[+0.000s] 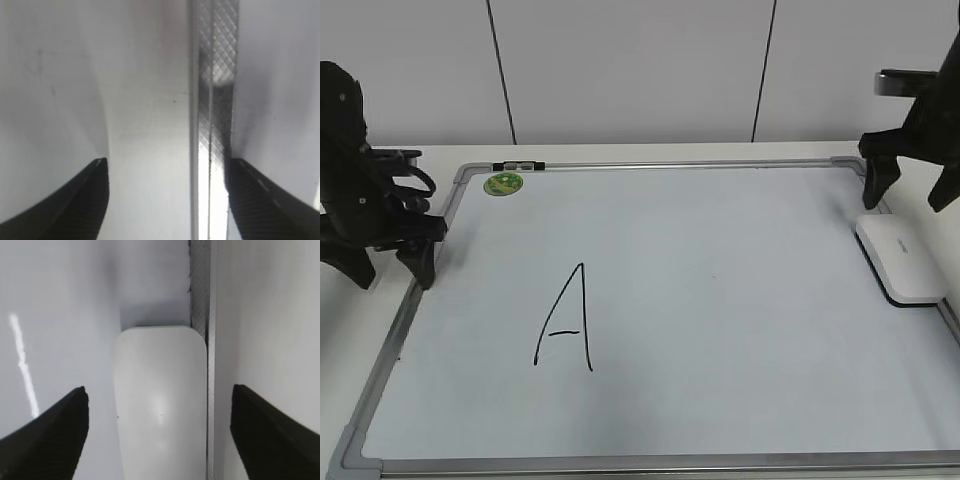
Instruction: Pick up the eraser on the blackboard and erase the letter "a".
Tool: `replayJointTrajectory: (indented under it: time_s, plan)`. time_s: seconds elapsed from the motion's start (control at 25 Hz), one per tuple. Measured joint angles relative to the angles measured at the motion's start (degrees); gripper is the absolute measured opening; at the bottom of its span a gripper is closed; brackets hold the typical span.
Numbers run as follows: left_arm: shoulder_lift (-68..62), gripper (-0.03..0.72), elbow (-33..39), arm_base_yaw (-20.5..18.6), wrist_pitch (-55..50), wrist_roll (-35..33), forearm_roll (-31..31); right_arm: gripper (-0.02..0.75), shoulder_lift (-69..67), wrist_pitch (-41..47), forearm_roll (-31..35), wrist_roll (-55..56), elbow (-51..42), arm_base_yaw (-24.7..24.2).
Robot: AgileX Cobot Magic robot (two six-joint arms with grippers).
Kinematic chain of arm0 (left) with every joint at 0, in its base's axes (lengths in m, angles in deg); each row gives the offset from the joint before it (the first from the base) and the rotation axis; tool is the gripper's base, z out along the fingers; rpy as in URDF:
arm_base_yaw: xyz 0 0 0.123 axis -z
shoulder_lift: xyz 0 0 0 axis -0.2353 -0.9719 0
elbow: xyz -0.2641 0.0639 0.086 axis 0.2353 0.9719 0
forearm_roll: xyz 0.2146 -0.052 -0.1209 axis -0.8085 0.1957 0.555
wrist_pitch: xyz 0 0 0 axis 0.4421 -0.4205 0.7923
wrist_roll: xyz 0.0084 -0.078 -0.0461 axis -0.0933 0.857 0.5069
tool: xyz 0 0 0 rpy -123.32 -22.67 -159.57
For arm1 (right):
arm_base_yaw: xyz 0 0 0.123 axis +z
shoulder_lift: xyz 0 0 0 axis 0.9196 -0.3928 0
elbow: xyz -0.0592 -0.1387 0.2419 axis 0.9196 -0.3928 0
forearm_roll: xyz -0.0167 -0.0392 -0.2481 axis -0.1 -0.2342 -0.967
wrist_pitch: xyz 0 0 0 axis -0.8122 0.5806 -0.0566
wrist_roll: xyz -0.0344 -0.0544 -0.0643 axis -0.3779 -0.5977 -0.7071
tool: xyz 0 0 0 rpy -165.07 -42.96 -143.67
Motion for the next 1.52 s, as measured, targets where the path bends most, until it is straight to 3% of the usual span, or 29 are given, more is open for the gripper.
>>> replayJointTrajectory:
  time_s: [0.08,0.24,0.6,0.84,1.28,1.52]
  plan:
    - [1.12,0.61,0.09,0.0,-0.1,0.0,-0.54,0.661,0.97,0.0,0.0,0.1,0.0,0.0]
    - [4.84,0.634,0.09,0.0,-1.4,0.0,-1.71,0.657,4.24,0.14,0.0,0.31,0.0,0.0]
    - [15.24,0.592,0.09,0.0,-8.22,0.0,-1.95,0.564,14.42,0.59,2.07,3.74,0.0,0.0]
    - [18.15,0.578,0.22,0.0,-14.57,0.0,-2.05,0.547,20.0,1.09,6.53,4.83,-0.26,0.0]
    - [33.02,0.536,1.19,0.12,-16.39,0.0,-3.09,0.536,31.41,1.43,8.63,4.95,-13.29,0.94]
    - [44.98,0.534,9.88,1.61,-14.84,0.0,-3.31,0.535,43.99,1.43,7.97,4.95,-25.74,3.73]
